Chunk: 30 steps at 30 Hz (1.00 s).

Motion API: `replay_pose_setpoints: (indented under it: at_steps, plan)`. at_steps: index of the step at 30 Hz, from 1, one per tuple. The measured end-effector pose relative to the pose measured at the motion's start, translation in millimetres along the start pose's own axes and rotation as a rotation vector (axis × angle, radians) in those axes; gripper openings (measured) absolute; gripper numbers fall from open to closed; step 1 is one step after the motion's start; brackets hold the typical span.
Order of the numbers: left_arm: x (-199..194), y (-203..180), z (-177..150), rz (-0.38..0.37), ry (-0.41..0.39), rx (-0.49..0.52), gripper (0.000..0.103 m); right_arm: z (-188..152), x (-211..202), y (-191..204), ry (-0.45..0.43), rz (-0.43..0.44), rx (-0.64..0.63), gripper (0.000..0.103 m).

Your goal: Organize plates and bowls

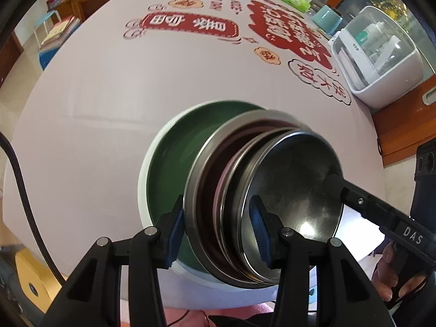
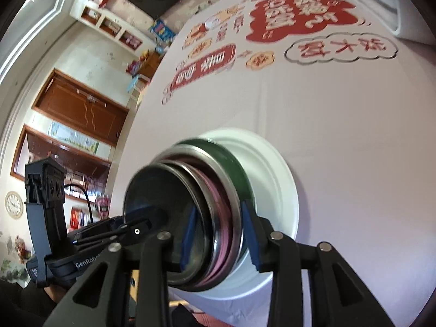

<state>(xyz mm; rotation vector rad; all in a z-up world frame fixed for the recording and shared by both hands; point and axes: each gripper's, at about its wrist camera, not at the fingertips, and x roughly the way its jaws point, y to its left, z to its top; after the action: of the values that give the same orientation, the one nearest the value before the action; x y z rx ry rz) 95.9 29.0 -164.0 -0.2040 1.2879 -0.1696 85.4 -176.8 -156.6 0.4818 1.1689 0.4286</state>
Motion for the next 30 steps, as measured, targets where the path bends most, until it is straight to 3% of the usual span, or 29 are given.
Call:
replay_pose_setpoints:
  at_steps: [6, 8, 10, 20, 22, 26, 30]
  plan:
    - [-23.3, -0.8, -0.5, -0.016, -0.058, 0.055, 0.055, -12.3, -31.4, 19.8, -0.121, -0.020, 0.012, 0.054]
    - [-34.4, -0.9, -4.6, -0.024, -0.082, 0.060, 0.066, -20.1, -38.2, 27.2, -0.145, -0.026, 0.010, 0.063]
    - [-46.3, 0.1, -11.7, -0.034, -0.106, 0.065, 0.071, -29.8, -44.2, 35.6, -0.160, -0.035, 0.000, 0.067]
    - [-103.0, 10.9, -53.0, 0.017, -0.181, 0.088, 0.077, -75.3, -82.4, 78.6, -0.260, -0.128, -0.007, 0.069]
    - [-114.9, 11.6, -56.5, 0.022, -0.206, 0.097, 0.077, -81.0, -93.6, 87.3, -0.278, -0.181, -0.026, 0.081]
    - [-145.6, 7.2, -63.2, 0.057, -0.278, 0.134, 0.082, -91.8, -116.0, 102.4, -0.301, -0.252, -0.058, 0.086]
    - [-169.9, 7.7, -67.0, 0.061, -0.302, 0.133, 0.082, -105.5, -133.9, 119.9, -0.300, -0.310, -0.105, 0.093]
